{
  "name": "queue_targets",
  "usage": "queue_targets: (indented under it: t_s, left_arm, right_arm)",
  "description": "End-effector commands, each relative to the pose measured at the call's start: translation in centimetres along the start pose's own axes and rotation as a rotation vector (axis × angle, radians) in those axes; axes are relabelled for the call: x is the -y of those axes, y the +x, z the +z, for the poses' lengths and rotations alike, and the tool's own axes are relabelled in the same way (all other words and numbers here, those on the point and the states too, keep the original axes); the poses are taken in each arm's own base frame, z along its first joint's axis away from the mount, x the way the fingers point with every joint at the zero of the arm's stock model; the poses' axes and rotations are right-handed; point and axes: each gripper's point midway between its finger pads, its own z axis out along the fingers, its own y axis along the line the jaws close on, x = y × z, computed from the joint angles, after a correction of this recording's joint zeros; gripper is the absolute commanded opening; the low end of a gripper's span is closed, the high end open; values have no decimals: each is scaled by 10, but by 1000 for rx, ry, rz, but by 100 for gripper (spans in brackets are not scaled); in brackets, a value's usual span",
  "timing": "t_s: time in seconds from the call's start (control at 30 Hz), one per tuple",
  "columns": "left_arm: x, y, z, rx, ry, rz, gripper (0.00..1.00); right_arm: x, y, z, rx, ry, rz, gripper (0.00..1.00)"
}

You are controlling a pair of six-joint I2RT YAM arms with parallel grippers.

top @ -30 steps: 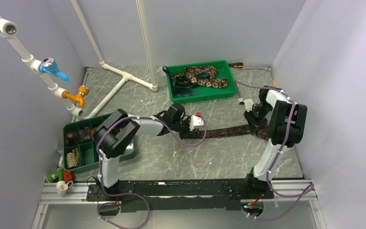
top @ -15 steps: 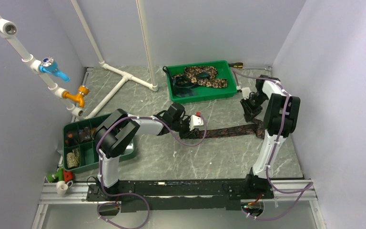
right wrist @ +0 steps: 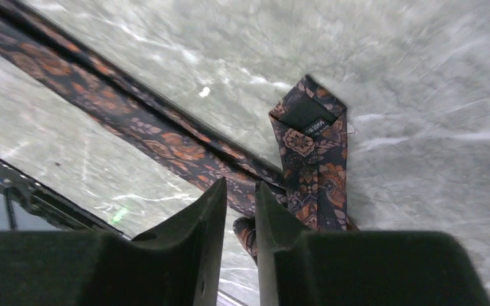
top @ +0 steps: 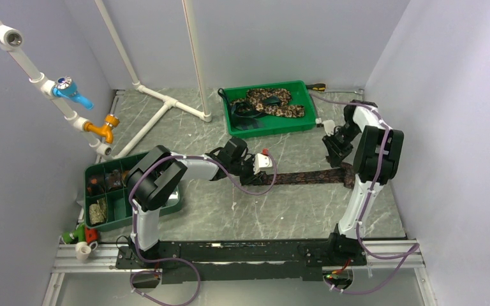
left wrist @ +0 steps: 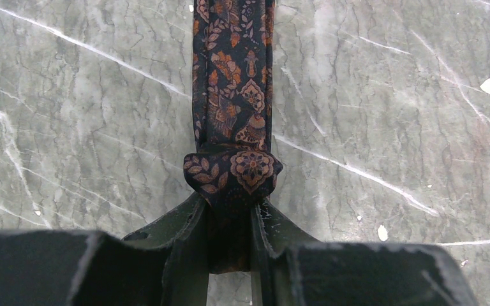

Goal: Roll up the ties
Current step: Roll the tie at the center of the board.

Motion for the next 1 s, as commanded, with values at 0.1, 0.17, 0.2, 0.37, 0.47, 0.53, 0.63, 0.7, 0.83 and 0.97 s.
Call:
queue_targets:
  t_s: [0.1, 0.17, 0.2, 0.37, 0.47, 0.53, 0.63, 0.7, 0.83, 0.97]
  left_arm:
    - [26, 75, -9, -228, 38, -147, 18]
    - [26, 75, -8, -227, 41, -145, 18]
    - [25, 74, -8, -225, 40, -142, 18]
    - [28, 77, -9, -242, 52, -152, 18]
    - [28, 77, -9, -244, 57, -148, 18]
    - [29, 77, -8, -244, 58, -147, 18]
    - [28, 76, -8, -242, 58, -148, 18]
    - [28, 76, -8, -242, 57, -148, 18]
    - [28, 76, -8, -239, 59, -147, 18]
    - [28, 76, -7, -238, 59, -151, 18]
  right_arm:
    - [-78, -70, -43, 268, -217, 35, 42]
    - [-106, -92, -43, 344, -318, 88, 46]
    - [-125, -104, -42, 370, -375, 121, 48]
    - [-184, -138, -29, 425, -599, 220, 52]
    - [-205, -141, -11, 381, -664, 262, 54]
    - [-220, -139, -1, 349, -697, 263, 55]
    - [-238, -136, 12, 315, -697, 242, 56]
    - [-246, -132, 22, 290, -676, 223, 56]
    - [-246, -128, 39, 264, -623, 213, 53]
    - [-238, -127, 52, 233, -584, 265, 46]
